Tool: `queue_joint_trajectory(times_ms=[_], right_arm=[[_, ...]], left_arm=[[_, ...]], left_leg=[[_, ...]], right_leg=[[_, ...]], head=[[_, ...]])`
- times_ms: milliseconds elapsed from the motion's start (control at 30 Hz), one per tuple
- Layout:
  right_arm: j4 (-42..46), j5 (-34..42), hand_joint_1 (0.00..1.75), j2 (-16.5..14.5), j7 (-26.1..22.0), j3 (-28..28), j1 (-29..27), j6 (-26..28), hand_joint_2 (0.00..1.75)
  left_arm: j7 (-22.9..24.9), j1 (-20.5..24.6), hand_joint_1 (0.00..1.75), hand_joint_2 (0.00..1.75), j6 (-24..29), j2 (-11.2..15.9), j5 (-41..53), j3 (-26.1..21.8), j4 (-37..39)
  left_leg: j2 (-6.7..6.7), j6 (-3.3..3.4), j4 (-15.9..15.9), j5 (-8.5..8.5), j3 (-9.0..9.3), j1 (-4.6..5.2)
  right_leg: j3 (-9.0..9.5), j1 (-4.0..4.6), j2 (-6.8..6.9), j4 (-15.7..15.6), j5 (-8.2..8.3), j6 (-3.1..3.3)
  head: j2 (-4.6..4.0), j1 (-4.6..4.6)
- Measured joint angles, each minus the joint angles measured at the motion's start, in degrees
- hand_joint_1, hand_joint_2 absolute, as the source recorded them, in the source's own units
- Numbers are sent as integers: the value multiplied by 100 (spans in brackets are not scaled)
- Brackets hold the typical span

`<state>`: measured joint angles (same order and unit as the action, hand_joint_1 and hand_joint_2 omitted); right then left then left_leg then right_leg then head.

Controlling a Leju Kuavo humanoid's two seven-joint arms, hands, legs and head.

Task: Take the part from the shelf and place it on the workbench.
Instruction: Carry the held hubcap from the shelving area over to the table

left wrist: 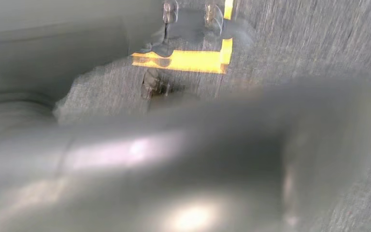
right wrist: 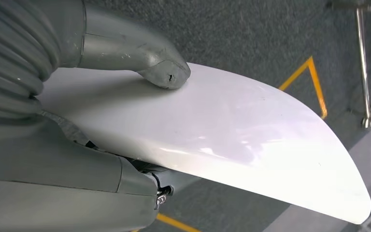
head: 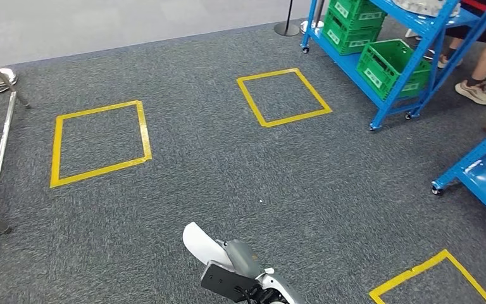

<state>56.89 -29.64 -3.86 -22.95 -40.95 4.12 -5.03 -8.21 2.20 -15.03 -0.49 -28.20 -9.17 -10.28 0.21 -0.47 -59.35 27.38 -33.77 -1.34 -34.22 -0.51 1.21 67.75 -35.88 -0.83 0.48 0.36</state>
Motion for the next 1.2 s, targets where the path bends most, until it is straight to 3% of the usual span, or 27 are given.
queue_joint_trajectory(times_ms=[67, 100, 133, 167, 233, 300, 367, 433, 500, 567, 600, 633, 667, 733, 800, 867, 900, 967, 1033, 1100, 1133, 1200], right_arm=[[-8, 1, 175, 37, 4, -15, -19, -3, 175], [-13, 1, 175, 50, 5, -24, -24, -4, 175], [-16, 1, 175, 59, 5, -32, -24, -5, 175], [-17, 1, 175, 62, 5, -37, -20, -5, 175], [-17, -2, 175, 64, 10, -42, -5, 11, 175], [-17, -7, 175, 75, 16, -55, 23, 43, 175], [-16, -13, 175, 86, 21, -80, 56, 70, 175], [-14, -26, 175, 86, 52, -115, 93, 97, 175], [-14, -36, 175, 85, 98, -144, 112, 122, 175], [-18, -28, 175, 87, 115, -164, 97, 128, 175], [-20, -22, 175, 87, 110, -175, 88, 125, 175], [-24, -18, 175, 85, 105, -188, 87, 122, 175], [-32, -16, 175, 83, 96, -199, 94, 120, 175], [-57, -16, 175, 79, 61, -215, 124, 118, 175], [-75, 4, 175, 81, 26, -225, 162, 126, 175], [-80, 43, 175, 81, 39, -230, 196, 156, 175], [-82, 75, 175, 79, 51, -231, 214, 173, 175], [-87, 146, 175, 75, 37, -231, 240, 196, 175], [-101, 191, 175, 80, 16, -231, 239, 209, 175], [-126, 202, 175, 90, 19, -231, 220, 215, 175], [-135, 203, 175, 92, 20, -231, 212, 216, 175], [-142, 204, 175, 93, 26, -230, 212, 219, 175]], left_arm=[[0, 10, 0, 0, 2, 10, 0, 15, -1], [1, 7, 0, 0, 3, 14, 0, 22, 0], [2, 2, 0, 0, 4, 18, 0, 27, 1], [3, -2, 0, 0, 5, 18, 0, 32, 3], [-2, -1, 0, 0, 4, 6, -3, 50, 4], [-17, 2, 0, 0, -17, -17, -4, 71, 4], [-6, -1, 0, 0, -42, -25, 17, 86, 9], [50, -3, 0, 0, -25, -19, 47, 104, 20], [95, 22, 0, 0, 9, -14, 57, 119, 25], [104, 56, 0, 0, 22, -5, 67, 124, 23], [105, 63, 0, 0, 22, 2, 78, 126, 23], [105, 63, 0, 0, 21, 9, 87, 130, 23], [101, 61, 0, 0, 21, 16, 94, 132, 22], [87, 75, 0, 0, 10, 10, 97, 142, 20], [99, 100, 0, 0, -12, 0, 118, 172, 15], [127, 99, 0, 0, -21, 10, 147, 214, 16], [129, 91, 0, 0, -22, 19, 157, 229, 17], [115, 90, 0, 0, -30, 26, 173, 250, 18], [112, 109, 0, 0, -34, 34, 182, 265, 17], [124, 118, 0, 0, -25, 38, 185, 270, 18], [131, 114, 0, 0, -18, 37, 186, 272, 20], [137, 107, 0, 0, -4, 32, 186, 274, 22]], left_leg=[[-175, 34, -2, -21, -29, 36], [-268, 43, -3, -29, -38, 53], [-359, 47, -5, -38, -42, 66], [-448, 46, -6, -47, -41, 72], [-611, 22, -9, -70, -48, 66], [-749, -35, -1, -103, -83, 45], [-861, -111, 31, -150, -126, 27], [-635, -148, -66, -91, -205, 44], [-244, -172, -547, 220, -427, 59], [-106, -232, -1207, 558, -709, 31], [-80, -268, -1367, 599, -760, 10], [-50, -306, -1320, 534, -702, -15], [5, -349, -1057, 387, -532, -42], [242, -412, -355, 137, -122, -86], [358, -337, -90, 87, 24, -87], [240, -203, -140, 86, -16, -65], [180, -165, -141, 76, -30, -62], [61, -101, -137, 49, -53, -64], [-76, -59, -135, 24, -86, -47], [-239, -31, -134, 6, -111, -10], [-324, -24, -134, -3, -117, 8], [-495, -22, -132, -24, -123, 21]], right_leg=[[-364, 10, -98, 696, -237, 32], [-442, 20, -112, 805, -204, 61], [-414, 36, -131, 697, -69, 99], [-280, 56, -186, 380, 147, 143], [89, 102, -465, -438, 538, 233], [263, 141, -632, -854, 665, 279], [282, 149, -516, -934, 702, 308], [341, 128, -365, -1077, 792, 341], [378, 119, -183, -1175, 848, 366], [359, 115, 23, -1172, 846, 381], [343, 105, 123, -1158, 840, 370], [324, 87, 216, -1134, 830, 352], [303, 63, 297, -1094, 812, 319], [255, 46, 441, -951, 733, 217], [228, 65, 546, -836, 655, 127], [242, 54, 641, -814, 634, 77], [247, 33, 614, -789, 608, 48], [140, -9, 344, -513, 397, 1], [-188, -20, 17, 188, 23, -4], [-501, 8, -83, 784, -152, 45], [-529, 33, -105, 799, -76, 91], [-259, 108, -243, 174, 327, 218]], head=[[0, 11], [0, 13], [0, 14], [0, 14], [0, 13], [0, 22], [0, 33], [0, 18], [0, -20], [0, -44], [0, -45], [0, -46], [0, -47], [0, -72], [0, -68], [0, -34], [0, -22], [0, -8], [0, 12], [0, 26], [0, 28], [0, 29]])
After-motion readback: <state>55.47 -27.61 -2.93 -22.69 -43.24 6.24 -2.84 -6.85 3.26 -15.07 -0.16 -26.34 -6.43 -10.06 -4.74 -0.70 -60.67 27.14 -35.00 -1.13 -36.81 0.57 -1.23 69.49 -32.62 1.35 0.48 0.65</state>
